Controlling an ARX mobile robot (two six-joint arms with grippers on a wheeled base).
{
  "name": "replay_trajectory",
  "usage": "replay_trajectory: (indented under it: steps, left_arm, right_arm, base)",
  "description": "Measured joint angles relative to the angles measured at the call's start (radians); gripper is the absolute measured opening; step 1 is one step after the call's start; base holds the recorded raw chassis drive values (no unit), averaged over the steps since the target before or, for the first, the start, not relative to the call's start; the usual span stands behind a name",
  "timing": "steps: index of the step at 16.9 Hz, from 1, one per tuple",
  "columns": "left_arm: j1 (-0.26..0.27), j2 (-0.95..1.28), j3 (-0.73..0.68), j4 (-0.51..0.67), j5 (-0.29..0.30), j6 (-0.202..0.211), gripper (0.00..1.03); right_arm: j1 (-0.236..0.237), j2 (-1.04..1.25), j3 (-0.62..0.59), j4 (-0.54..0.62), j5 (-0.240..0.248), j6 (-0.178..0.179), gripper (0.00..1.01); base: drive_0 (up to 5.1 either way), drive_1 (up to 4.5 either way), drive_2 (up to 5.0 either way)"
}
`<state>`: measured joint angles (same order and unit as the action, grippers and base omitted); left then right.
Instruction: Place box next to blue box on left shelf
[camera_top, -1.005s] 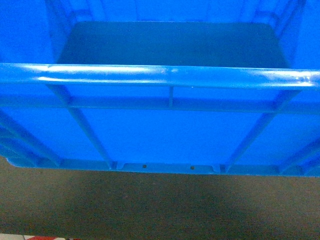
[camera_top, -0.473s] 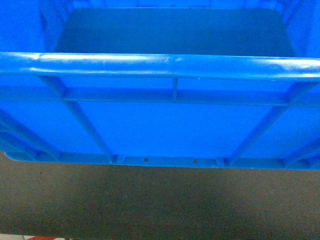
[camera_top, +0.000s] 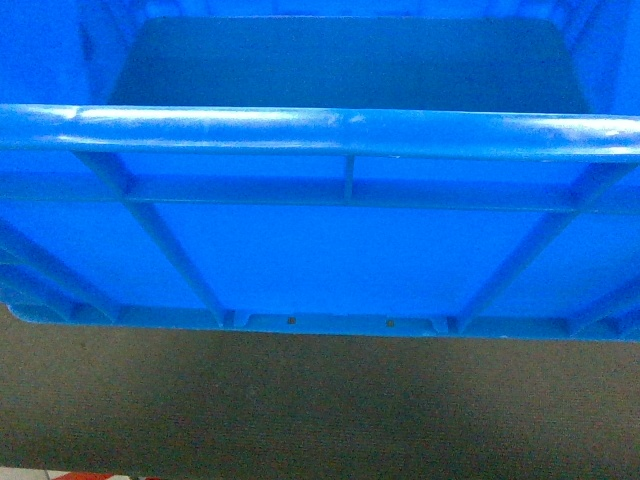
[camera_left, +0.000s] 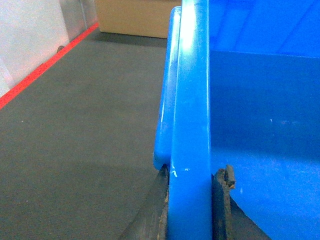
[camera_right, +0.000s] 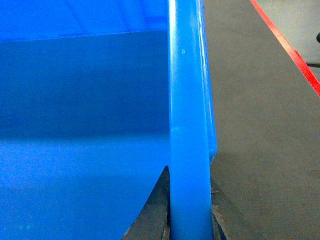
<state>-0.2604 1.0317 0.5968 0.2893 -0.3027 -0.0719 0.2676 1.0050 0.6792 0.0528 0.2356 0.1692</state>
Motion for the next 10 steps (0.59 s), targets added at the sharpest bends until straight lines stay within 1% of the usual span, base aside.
replay_trajectory:
  steps: [10]
  left_arm:
    - [0.000, 0.000, 0.000, 0.000, 0.000, 0.000, 0.10]
  right_arm:
    - [0.001, 0.000, 0.000, 0.001, 0.002, -0.002, 0.09]
  base:
    - [-1.8, -1.77, -1.8]
